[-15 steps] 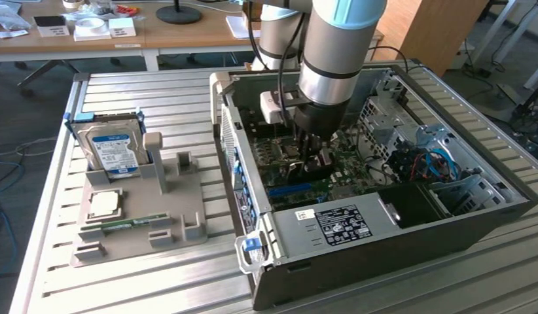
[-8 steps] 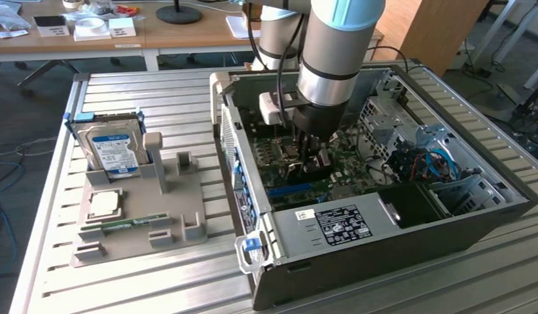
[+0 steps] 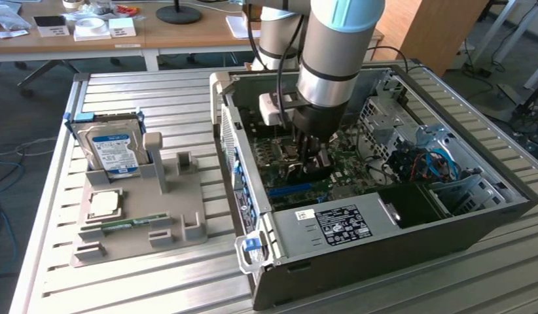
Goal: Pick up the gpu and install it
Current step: 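Insert the gpu into the slot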
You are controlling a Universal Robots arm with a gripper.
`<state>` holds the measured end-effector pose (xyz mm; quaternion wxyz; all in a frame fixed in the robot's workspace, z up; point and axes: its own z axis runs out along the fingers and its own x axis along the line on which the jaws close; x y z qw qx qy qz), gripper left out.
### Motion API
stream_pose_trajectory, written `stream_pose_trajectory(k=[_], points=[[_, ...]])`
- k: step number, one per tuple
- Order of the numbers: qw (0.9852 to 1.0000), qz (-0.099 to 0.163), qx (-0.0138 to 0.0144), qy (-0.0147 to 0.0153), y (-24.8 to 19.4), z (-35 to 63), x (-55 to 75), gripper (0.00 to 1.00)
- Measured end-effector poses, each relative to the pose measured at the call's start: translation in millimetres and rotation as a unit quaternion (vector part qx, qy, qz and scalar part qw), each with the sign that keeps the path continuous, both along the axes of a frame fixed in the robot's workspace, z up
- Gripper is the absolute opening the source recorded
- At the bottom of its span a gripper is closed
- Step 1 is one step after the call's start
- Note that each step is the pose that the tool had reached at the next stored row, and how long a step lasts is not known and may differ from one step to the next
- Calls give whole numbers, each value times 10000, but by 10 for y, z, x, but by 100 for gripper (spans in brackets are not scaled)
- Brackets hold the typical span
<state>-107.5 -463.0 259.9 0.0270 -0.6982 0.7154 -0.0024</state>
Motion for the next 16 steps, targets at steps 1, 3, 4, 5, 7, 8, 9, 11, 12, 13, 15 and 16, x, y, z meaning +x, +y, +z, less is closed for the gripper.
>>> stream_pose_trajectory(k=[1, 3, 4, 5, 7, 8, 9, 11, 12, 13, 15, 16], points=[[10000, 0, -1, 0, 0, -2, 0, 27], [10000, 0, -1, 1, 0, -2, 0, 27], [10000, 0, -1, 0, 0, -2, 0, 27], [10000, 0, 0, 0, 0, -3, 0, 27], [10000, 0, 1, -1, 0, -8, 0, 27], [10000, 0, 2, -1, 0, -12, 0, 27], [10000, 0, 1, -1, 0, -15, 0, 27], [10000, 1, -1, 0, 0, -21, 0, 27], [10000, 1, -1, 0, 0, -22, 0, 27], [10000, 1, -1, 0, 0, -22, 0, 27], [10000, 0, -1, 0, 0, -22, -1, 27], [10000, 0, 0, 0, 0, -22, -1, 27]])
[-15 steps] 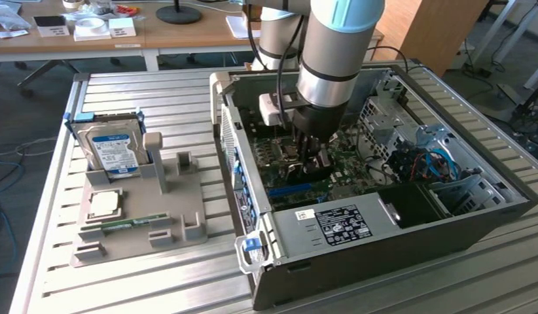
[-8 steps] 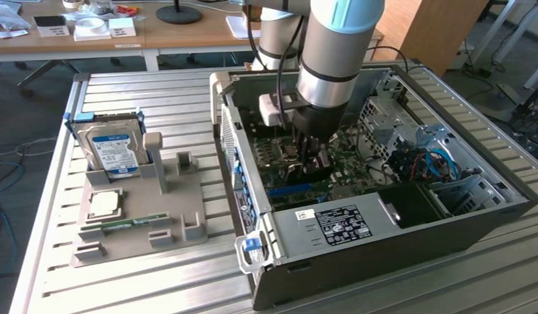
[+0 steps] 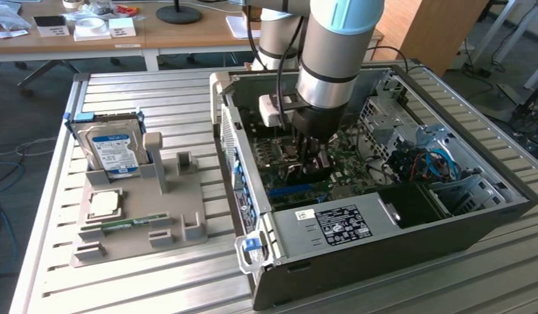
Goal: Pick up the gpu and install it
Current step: 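Insert the gpu into the slot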
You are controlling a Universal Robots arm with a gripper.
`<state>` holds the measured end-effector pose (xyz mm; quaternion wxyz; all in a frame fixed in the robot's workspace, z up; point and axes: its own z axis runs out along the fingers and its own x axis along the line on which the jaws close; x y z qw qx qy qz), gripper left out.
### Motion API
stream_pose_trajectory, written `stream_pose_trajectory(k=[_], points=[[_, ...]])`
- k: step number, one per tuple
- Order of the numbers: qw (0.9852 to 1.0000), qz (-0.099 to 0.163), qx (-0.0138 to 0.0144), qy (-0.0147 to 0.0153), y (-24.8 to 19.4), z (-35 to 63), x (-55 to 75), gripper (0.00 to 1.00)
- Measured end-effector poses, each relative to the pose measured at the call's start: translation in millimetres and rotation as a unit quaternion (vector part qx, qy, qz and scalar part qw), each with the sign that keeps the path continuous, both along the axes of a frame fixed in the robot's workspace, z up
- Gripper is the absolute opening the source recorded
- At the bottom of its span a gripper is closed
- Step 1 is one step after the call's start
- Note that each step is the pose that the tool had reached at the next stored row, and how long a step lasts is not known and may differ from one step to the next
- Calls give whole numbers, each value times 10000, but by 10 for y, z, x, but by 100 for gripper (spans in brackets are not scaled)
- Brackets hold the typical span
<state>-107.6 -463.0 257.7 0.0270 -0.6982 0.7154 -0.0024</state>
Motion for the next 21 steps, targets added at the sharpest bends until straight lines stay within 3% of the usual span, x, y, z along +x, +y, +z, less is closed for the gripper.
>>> stream_pose_trajectory(k=[21], points=[[10000, 0, 0, 0, -1, -36, -11, 27]])
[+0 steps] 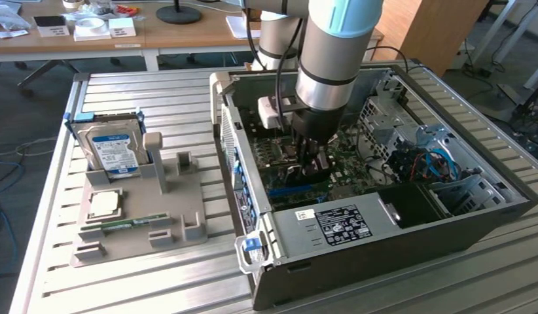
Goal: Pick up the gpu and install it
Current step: 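Insert the gpu into the slot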
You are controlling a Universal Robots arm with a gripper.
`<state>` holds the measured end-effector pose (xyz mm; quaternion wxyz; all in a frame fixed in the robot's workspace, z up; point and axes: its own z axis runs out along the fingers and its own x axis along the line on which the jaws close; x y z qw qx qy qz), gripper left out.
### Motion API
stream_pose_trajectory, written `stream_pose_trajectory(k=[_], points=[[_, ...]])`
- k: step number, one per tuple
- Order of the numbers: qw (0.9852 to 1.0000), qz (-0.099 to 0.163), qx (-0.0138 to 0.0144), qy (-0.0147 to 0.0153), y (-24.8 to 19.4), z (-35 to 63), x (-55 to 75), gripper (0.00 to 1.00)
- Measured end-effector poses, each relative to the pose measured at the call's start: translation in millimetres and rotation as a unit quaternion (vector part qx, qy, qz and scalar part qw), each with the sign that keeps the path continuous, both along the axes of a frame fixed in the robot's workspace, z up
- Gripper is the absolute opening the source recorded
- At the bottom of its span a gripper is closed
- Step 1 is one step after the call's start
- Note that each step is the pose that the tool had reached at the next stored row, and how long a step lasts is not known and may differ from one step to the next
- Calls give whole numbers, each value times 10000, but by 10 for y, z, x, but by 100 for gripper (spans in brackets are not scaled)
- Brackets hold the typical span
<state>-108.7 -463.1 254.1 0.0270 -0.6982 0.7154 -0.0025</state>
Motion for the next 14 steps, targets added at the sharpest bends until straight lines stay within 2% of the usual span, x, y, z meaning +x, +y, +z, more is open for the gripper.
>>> stream_pose_trajectory(k=[14], points=[[10000, 0, 1, 0, 0, -3, 6, 27]])
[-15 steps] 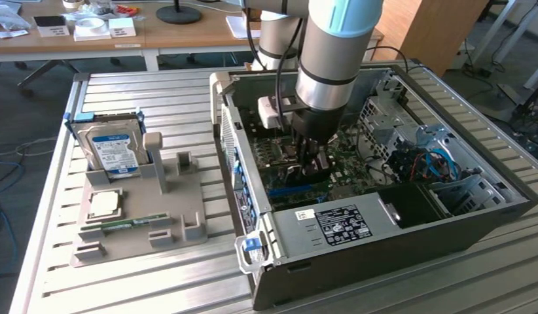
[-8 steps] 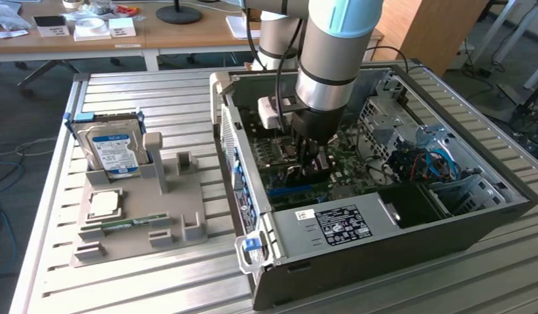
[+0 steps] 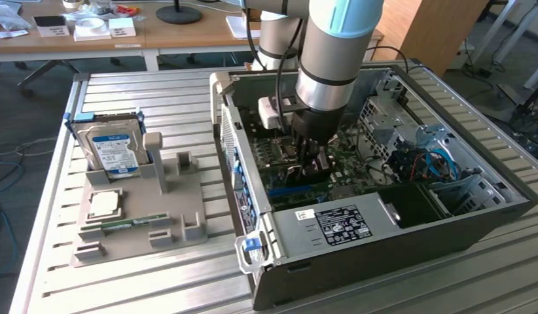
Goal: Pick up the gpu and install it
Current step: 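Insert the gpu into the slot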
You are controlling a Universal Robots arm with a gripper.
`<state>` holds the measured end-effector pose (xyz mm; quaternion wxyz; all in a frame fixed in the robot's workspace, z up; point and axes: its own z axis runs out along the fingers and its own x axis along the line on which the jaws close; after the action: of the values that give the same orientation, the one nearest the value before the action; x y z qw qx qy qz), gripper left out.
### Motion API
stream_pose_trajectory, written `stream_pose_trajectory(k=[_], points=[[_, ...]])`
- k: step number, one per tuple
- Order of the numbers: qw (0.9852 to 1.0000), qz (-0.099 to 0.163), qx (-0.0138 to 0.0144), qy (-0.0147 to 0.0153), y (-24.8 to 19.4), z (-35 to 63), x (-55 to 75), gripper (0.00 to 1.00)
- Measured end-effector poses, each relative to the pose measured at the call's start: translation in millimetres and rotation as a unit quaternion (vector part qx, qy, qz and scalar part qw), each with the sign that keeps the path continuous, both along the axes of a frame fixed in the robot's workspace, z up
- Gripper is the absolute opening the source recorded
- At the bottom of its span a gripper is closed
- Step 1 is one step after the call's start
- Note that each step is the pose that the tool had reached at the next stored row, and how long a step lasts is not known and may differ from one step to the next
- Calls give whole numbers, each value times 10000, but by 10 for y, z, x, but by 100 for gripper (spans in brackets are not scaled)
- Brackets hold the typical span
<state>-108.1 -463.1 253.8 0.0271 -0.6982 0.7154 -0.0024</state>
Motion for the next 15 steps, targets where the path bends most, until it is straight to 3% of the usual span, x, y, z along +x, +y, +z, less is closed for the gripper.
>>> stream_pose_trajectory(k=[15], points=[[10000, 1, 1, 0, 0, -28, 1, 27]])
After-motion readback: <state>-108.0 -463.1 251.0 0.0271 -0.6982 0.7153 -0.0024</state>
